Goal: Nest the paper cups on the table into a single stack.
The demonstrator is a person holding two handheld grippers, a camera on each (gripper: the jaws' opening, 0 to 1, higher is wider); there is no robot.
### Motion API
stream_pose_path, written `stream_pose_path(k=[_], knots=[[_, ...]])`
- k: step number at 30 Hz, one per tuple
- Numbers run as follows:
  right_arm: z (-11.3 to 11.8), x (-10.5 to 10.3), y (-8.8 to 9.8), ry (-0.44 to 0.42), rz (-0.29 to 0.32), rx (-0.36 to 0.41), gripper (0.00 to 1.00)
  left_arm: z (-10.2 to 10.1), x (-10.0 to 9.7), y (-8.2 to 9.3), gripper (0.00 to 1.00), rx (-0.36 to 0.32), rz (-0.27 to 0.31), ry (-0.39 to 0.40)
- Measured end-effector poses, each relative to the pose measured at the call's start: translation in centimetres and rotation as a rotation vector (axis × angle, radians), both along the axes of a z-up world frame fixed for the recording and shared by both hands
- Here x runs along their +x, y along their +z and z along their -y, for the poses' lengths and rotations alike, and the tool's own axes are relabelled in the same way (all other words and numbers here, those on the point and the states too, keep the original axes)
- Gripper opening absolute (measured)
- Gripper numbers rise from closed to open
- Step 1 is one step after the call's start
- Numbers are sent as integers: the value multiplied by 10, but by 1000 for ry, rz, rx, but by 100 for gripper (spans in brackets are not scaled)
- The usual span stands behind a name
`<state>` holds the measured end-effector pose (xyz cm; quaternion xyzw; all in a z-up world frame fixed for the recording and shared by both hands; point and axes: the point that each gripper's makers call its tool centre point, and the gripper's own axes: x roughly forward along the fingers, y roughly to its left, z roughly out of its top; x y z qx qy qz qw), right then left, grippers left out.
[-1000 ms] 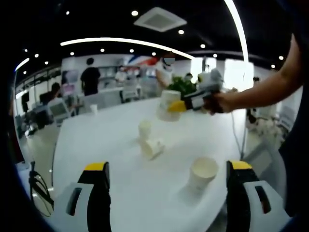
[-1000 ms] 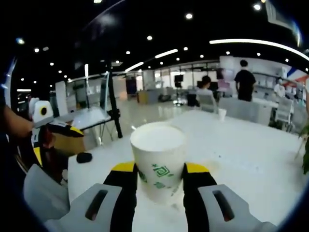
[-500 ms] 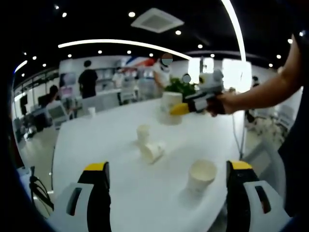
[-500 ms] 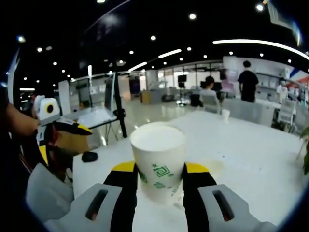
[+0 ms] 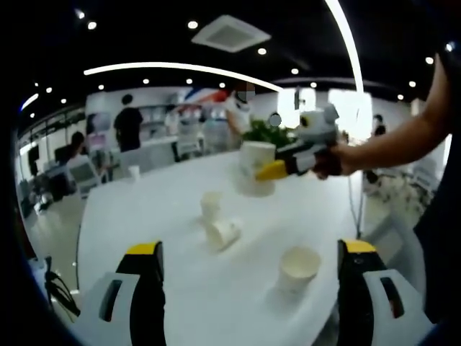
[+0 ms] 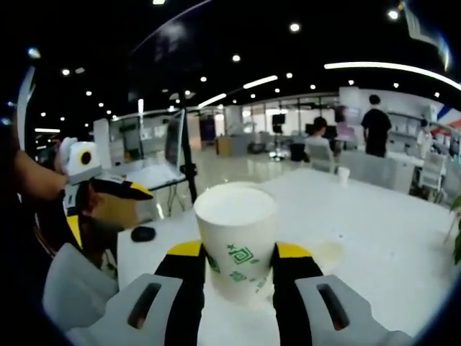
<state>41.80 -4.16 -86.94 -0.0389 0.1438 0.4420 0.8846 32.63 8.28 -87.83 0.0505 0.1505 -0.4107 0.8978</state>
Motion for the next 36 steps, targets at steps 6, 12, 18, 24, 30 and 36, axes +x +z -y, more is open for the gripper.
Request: stream_pose_path(k=[6, 12, 18, 24, 30, 36], knots=[[-9, -22, 0, 28, 12, -23, 33, 3, 1, 12, 100, -34, 16, 6], [-19, -40, 6, 49, 4, -23, 33, 8, -4, 23, 100, -33, 37, -9], [-27, -70, 28, 61, -6, -9, 33, 13, -17, 45, 100, -48, 50, -31], [-36, -102, 40, 76, -26, -6, 33, 16, -32, 71, 98, -80, 63, -37], [-43, -123, 51, 87, -48, 3, 33, 26, -44, 90, 95, -88, 66, -63], [-42, -116, 59, 104, -55, -13, 33, 47, -42, 106, 88, -89, 65, -95]])
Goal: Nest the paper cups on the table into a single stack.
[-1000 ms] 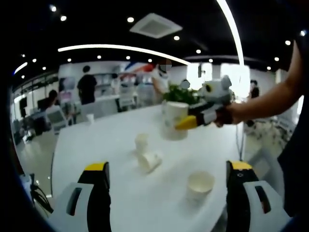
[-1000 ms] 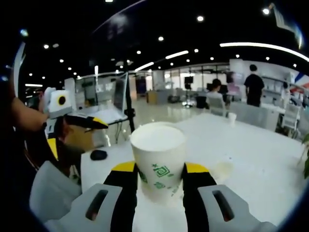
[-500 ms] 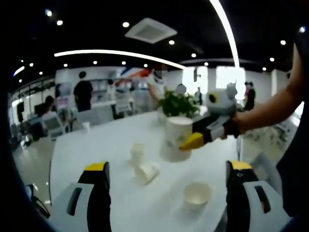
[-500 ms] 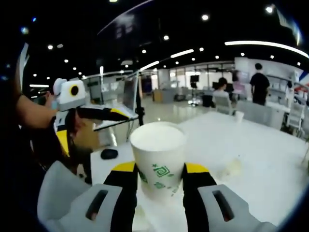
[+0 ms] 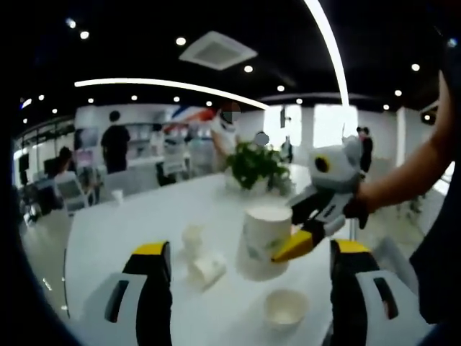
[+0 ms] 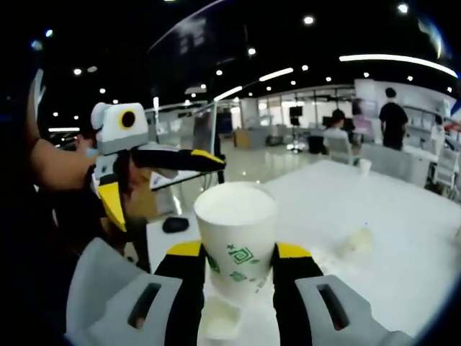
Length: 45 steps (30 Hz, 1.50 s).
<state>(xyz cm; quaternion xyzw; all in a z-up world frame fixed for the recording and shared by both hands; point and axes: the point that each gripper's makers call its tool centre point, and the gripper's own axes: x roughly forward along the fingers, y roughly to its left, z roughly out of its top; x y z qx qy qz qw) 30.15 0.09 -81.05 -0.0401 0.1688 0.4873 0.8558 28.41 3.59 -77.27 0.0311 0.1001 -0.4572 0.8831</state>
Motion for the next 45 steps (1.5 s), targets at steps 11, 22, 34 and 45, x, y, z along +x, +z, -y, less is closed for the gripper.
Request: stream_pose_path(k=[11, 22, 34, 45], knots=[[6, 20, 21, 34, 0, 0, 33, 24, 23, 24, 74, -18, -19, -23], [11, 35, 25, 66, 2, -3, 33, 54, 50, 29, 62, 2, -7, -69], [28, 26, 38, 86, 14, -11, 34, 90, 53, 35, 46, 32, -14, -133], [58, -4, 39, 94, 38, -25, 34, 112, 34, 39, 41, 35, -6, -145]])
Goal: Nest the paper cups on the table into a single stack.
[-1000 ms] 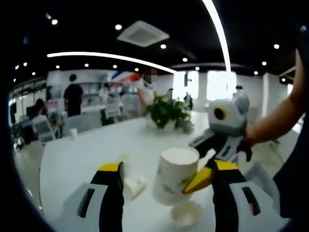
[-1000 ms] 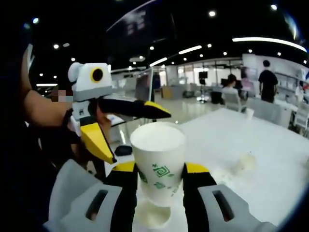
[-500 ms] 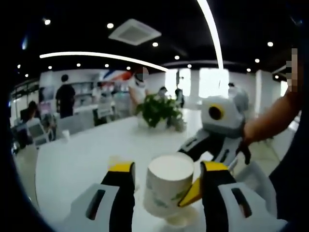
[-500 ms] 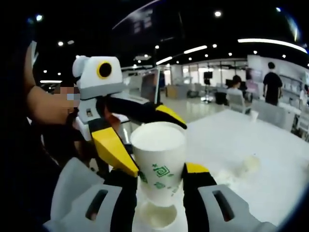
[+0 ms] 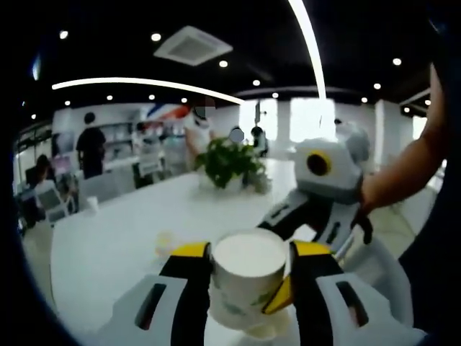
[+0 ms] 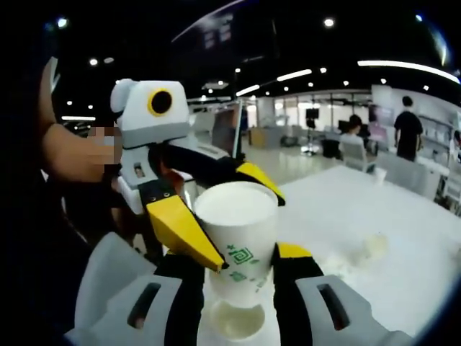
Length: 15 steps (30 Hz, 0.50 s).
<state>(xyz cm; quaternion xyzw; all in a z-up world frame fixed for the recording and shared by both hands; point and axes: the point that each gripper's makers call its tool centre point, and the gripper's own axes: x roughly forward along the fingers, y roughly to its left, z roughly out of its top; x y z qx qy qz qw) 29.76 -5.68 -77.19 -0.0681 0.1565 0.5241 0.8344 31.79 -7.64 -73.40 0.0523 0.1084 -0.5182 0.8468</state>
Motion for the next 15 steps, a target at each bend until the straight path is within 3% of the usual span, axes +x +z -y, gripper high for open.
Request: stream_pose_path(k=[4, 9, 15], knots=[[7, -1, -9, 0, 2, -4, 34, 9, -4, -4, 39, 1, -5, -1], [16, 1, 5, -2, -1, -7, 34, 23, -8, -1, 39, 8, 0, -3], [15, 7, 11, -4, 9, -7, 35, 24, -10, 7, 39, 21, 4, -5]])
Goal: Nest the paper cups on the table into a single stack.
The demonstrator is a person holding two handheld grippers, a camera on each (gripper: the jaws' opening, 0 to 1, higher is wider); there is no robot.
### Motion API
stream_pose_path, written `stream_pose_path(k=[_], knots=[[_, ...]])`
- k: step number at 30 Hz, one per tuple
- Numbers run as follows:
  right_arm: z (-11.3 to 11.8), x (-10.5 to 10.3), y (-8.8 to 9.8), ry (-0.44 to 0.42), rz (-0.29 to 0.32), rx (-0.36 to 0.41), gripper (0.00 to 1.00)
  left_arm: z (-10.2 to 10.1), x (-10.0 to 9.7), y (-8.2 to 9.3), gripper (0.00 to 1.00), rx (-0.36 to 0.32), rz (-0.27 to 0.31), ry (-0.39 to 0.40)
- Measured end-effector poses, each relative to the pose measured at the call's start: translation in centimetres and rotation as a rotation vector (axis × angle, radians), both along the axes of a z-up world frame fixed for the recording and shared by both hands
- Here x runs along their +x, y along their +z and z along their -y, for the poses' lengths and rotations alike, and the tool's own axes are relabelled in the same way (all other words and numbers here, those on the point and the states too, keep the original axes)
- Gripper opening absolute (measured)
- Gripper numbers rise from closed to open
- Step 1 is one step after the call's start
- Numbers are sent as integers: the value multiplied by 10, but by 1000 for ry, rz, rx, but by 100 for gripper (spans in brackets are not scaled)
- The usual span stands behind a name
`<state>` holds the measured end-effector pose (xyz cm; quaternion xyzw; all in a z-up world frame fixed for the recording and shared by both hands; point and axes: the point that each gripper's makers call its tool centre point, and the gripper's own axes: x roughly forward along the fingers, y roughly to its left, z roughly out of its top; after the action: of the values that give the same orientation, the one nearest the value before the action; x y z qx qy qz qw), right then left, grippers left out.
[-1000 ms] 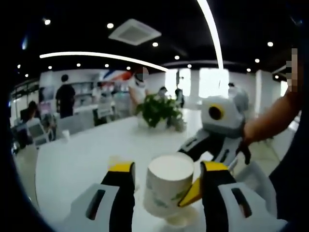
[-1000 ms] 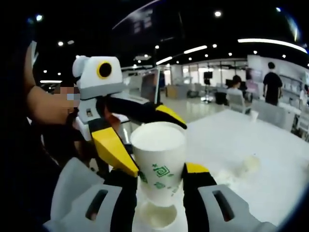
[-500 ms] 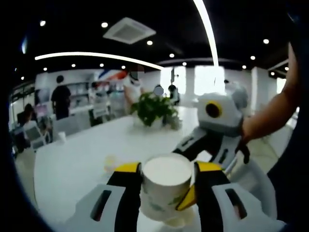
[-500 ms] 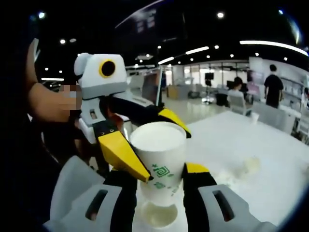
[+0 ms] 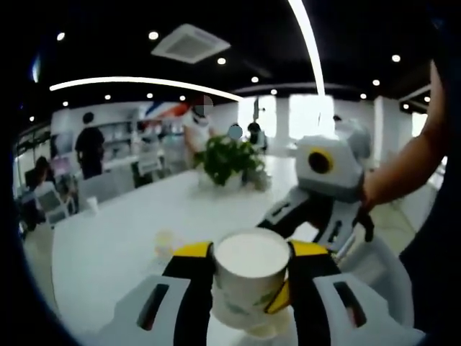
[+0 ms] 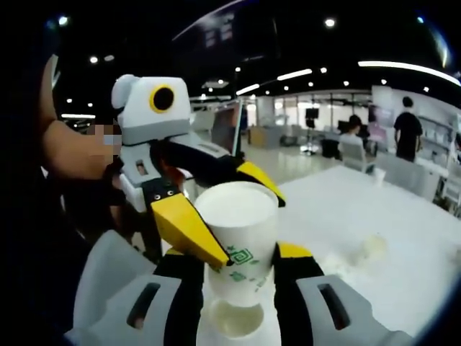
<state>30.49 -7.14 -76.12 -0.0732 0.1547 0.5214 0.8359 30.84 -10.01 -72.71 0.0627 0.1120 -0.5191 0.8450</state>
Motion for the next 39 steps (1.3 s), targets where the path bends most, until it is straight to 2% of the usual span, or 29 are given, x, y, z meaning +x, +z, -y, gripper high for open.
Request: stream_pose_path(k=[4, 6, 8, 10, 12, 14, 18, 20, 21, 22, 25, 29, 30, 31, 37, 39], knots=[[7, 2, -8, -2, 11, 4, 37, 3, 2, 2, 38, -3, -1, 3], [1, 18, -6, -8, 66, -11, 38, 1, 9, 3, 38, -4, 1, 9], [10, 21, -11, -15, 74, -24, 40, -1, 13, 4, 38, -6, 8, 16], [19, 25, -13, -37, 94, -16, 49, 0, 14, 6, 38, -16, 8, 21], [27, 29, -6, -54, 102, -7, 63, 2, 17, 8, 38, -22, 8, 28], [45, 36, 1, -87, 116, 2, 71, 5, 22, 12, 38, -32, 8, 39], [62, 44, 7, -131, 125, 31, 86, 7, 28, 16, 38, -47, 4, 52], [72, 51, 11, -182, 147, 58, 99, 8, 30, 17, 38, -54, 0, 57], [78, 50, 6, -208, 165, 61, 99, 9, 31, 17, 38, -57, -4, 58], [79, 43, -1, -192, 127, 62, 99, 9, 31, 17, 38, -58, -5, 59], [86, 42, -5, -215, 117, 75, 100, 10, 28, 14, 38, -71, -13, 62], [86, 34, -5, -202, 104, 93, 99, 14, 20, 15, 38, -113, -17, 53], [87, 26, -32, -196, 100, 97, 97, 15, 18, 13, 38, -119, -17, 52], [87, 22, -35, -191, 96, 97, 94, 15, 17, 9, 38, -124, -15, 50], [88, 6, -31, -160, 72, 115, 80, 23, 9, 6, 38, -171, -21, 32], [85, 0, -30, -140, 47, 132, 75, 25, 6, 7, 38, -200, -20, 25]])
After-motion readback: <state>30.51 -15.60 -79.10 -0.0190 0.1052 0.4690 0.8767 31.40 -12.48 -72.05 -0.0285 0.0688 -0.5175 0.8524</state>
